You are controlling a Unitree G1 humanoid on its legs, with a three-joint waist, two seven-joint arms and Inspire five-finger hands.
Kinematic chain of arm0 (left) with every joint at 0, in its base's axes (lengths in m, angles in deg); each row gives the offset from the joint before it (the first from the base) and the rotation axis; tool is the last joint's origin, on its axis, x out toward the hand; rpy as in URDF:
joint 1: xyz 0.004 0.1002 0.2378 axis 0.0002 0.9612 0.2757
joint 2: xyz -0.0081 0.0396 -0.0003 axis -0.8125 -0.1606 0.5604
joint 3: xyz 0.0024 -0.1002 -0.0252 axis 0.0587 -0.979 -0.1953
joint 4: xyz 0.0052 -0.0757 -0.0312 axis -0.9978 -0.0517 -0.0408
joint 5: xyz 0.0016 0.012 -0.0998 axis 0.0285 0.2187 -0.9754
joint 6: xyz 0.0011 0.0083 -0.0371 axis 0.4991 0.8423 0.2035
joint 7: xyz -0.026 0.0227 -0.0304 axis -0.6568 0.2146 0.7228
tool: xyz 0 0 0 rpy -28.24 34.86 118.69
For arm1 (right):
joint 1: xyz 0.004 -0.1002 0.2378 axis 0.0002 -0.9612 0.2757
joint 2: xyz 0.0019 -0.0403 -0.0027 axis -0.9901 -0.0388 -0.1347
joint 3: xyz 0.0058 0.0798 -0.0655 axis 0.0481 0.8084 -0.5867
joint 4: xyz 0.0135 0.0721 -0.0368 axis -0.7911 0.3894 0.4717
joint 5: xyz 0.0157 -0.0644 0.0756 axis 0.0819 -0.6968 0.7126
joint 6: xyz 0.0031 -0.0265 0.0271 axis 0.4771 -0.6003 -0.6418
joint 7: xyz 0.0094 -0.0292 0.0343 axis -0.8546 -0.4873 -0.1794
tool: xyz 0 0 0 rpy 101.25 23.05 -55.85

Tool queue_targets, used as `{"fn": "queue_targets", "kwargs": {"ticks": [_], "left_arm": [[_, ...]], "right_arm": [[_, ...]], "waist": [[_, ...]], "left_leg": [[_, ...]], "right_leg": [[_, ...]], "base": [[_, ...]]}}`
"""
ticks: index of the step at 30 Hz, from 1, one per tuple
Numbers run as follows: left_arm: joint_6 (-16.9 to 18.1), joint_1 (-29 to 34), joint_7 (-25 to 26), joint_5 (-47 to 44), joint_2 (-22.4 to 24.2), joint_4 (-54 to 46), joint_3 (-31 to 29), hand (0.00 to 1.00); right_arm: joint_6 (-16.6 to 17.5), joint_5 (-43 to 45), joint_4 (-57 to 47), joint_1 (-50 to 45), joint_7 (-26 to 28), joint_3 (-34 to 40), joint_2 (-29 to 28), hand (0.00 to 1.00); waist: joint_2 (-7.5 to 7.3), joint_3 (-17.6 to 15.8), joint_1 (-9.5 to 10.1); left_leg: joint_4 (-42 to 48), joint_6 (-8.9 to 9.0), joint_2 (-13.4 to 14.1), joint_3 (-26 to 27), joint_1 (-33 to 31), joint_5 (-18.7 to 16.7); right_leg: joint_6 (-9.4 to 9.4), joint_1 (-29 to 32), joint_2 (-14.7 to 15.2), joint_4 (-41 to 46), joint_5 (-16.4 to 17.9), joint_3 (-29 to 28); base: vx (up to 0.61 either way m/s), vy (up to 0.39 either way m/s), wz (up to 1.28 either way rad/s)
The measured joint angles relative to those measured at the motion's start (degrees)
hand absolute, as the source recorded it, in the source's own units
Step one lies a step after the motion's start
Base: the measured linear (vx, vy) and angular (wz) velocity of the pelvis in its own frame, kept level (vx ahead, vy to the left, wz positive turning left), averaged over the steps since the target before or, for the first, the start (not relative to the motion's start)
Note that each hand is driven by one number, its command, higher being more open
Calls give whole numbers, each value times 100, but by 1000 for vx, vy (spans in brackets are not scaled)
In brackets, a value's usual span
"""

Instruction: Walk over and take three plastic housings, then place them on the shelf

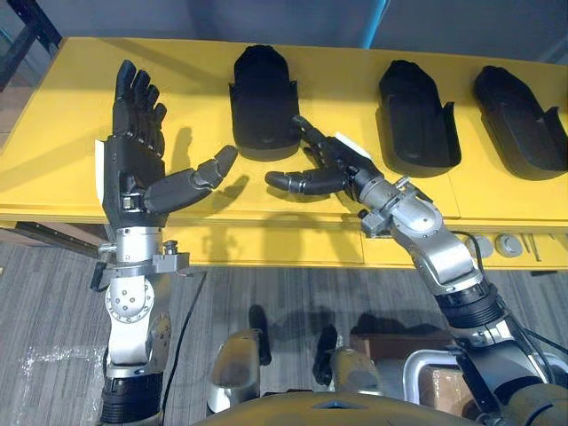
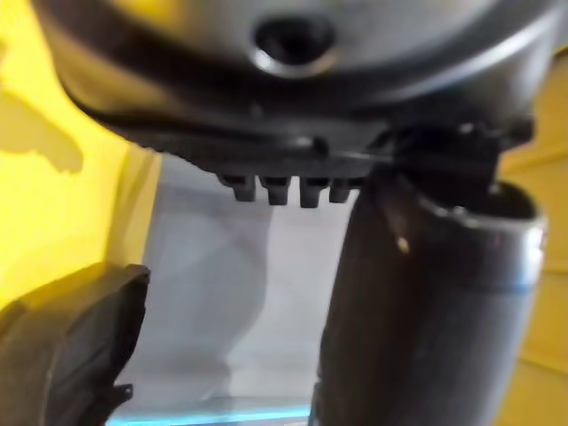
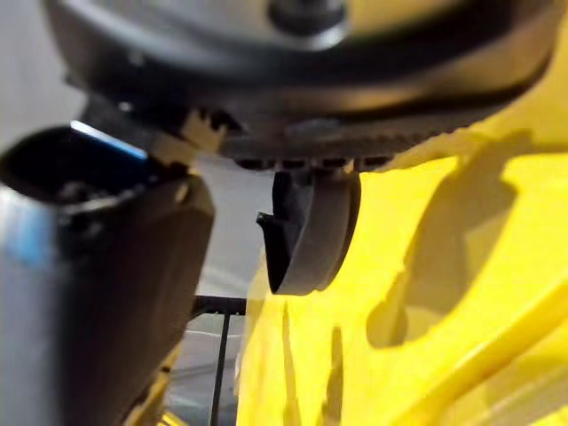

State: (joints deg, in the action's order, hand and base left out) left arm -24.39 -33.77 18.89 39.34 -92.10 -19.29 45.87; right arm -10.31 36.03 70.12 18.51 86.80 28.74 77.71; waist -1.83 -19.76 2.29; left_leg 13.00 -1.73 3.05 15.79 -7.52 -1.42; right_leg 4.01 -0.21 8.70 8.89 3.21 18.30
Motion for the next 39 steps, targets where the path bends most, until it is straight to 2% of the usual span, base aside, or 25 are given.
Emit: {"fn": "queue_targets", "kwargs": {"ticks": [7,10,13,15,16,18,19,22,25,27,30,39], "left_arm": [[-126,-7,60,209,-3,107,48,100],[-194,-6,57,225,-3,153,52,100],[-227,0,92,237,-1,253,64,100],[-227,32,187,244,4,257,154,100],[-228,50,183,244,16,258,174,100],[-229,67,183,244,23,258,174,100],[-234,79,173,244,44,258,175,100],[-244,83,131,260,69,260,174,100],[-257,90,113,399,69,262,168,100],[-256,92,69,425,69,272,160,100],[-264,99,70,423,69,449,151,100],[-515,545,186,419,159,715,147,100]], "right_arm": [[11,-13,2,-110,-120,-145,-154,100],[185,-164,1,-110,-415,-145,-157,100],[696,-641,-8,-108,-787,-64,-159,100],[1219,-1023,-192,-105,-965,118,-159,100],[1491,-1144,-350,-60,-949,194,-158,100],[1737,-1156,-500,44,-830,235,-158,100],[1931,-1120,-738,250,-470,244,-151,100],[2052,-1086,-911,519,83,66,-116,100],[2035,-904,-898,590,443,-201,-43,100],[2030,-885,-853,591,643,-490,91,100],[1997,-888,-525,659,712,-753,112,100],[1756,-989,392,1323,549,-823,117,100]], "waist": [[40,120,-58],[52,130,-71],[92,158,-69],[122,174,-66],[134,181,-70],[148,189,-81],[180,208,-103],[214,228,-98],[214,230,-51],[222,237,62],[222,303,112],[218,317,240]], "left_leg": [[51,20,9,0,2,-13],[65,79,15,12,3,-51],[60,83,14,40,2,-55],[59,83,10,44,-1,-55],[61,80,10,44,-1,-52],[64,46,13,44,-1,-31],[66,42,18,43,0,-27],[67,36,22,1,26,-22],[62,36,24,-55,93,-22],[51,34,27,-62,99,-18],[-31,13,-14,-76,106,30],[-36,7,-63,-141,130,38]], "right_leg": [[-7,-18,0,1,3,-9],[-25,-19,0,0,1,-26],[-25,-2,5,0,-12,-57],[-17,4,7,-3,-19,-63],[15,4,6,-6,-38,-65],[24,2,2,-10,-44,-67],[26,-1,-4,-17,-45,-71],[24,-68,-23,-59,-46,-32],[14,-187,-41,-112,-45,28],[7,-193,-44,-112,-40,38],[-11,-187,-24,-128,-35,60],[3,-289,4,-210,-75,164]], "base": [[0,0,0],[-41,-4,-3],[-20,-3,-4],[0,0,0],[0,0,0],[0,0,0],[0,0,0],[2,-6,5],[5,-26,9],[-6,-11,2],[-22,-7,4],[-1,-5,3]]}}
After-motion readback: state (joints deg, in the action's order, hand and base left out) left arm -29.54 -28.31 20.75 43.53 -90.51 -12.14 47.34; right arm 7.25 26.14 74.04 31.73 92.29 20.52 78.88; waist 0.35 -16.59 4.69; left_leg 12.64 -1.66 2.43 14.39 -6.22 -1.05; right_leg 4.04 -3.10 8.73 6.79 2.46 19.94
